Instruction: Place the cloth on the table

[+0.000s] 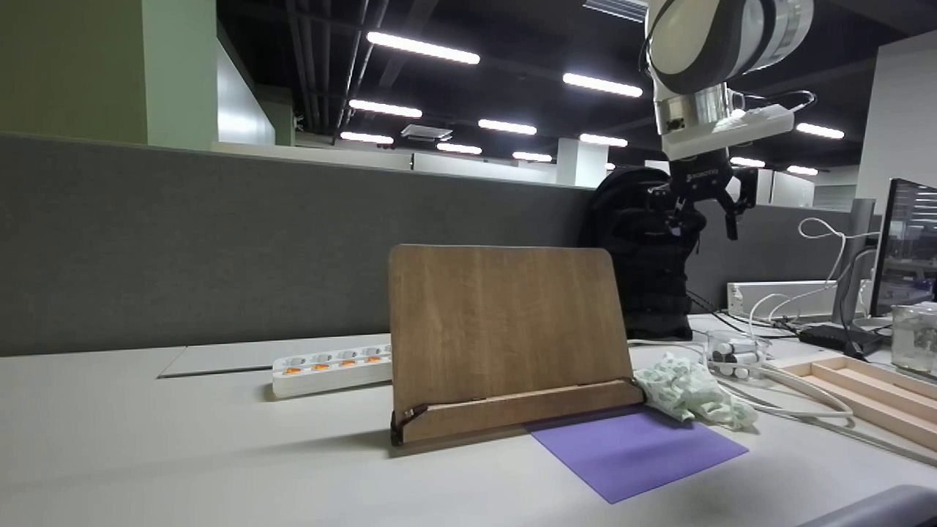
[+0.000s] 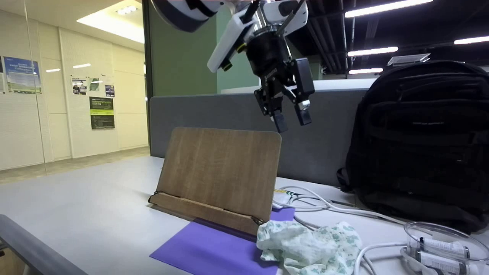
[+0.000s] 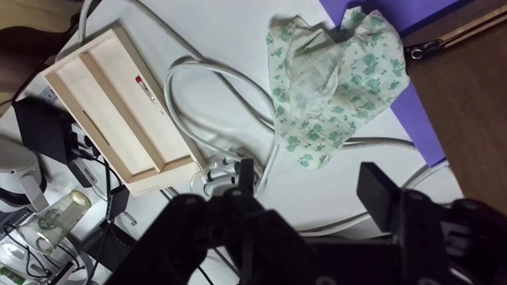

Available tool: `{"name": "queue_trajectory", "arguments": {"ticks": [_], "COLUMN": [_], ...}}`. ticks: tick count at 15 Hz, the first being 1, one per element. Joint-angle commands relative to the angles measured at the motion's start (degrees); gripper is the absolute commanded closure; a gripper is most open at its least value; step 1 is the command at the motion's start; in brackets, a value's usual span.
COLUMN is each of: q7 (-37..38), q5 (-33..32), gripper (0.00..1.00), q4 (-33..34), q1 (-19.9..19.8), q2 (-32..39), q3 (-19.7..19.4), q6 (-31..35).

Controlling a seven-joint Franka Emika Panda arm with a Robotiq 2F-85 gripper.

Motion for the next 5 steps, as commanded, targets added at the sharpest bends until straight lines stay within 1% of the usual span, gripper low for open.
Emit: {"name": "queue_trajectory", "arguments": {"ticks": [1, 2, 4, 5], "q7": [2.3, 2.0, 0.6, -2.0], "q5": [0.3, 0.5, 1.4, 4.2], "gripper": [0.02, 0.0, 0.0, 0.0], "q4": [0.7, 0.8, 0.8, 0.9], "q1": [0.6, 0.5, 0.1, 0.1], "q2": [-1.2, -1.4, -2.0, -2.1], "q3": [-1.5, -1.9, -3.0, -3.8], "q6": [-3.1, -3.5, -4.3, -5.0]}}
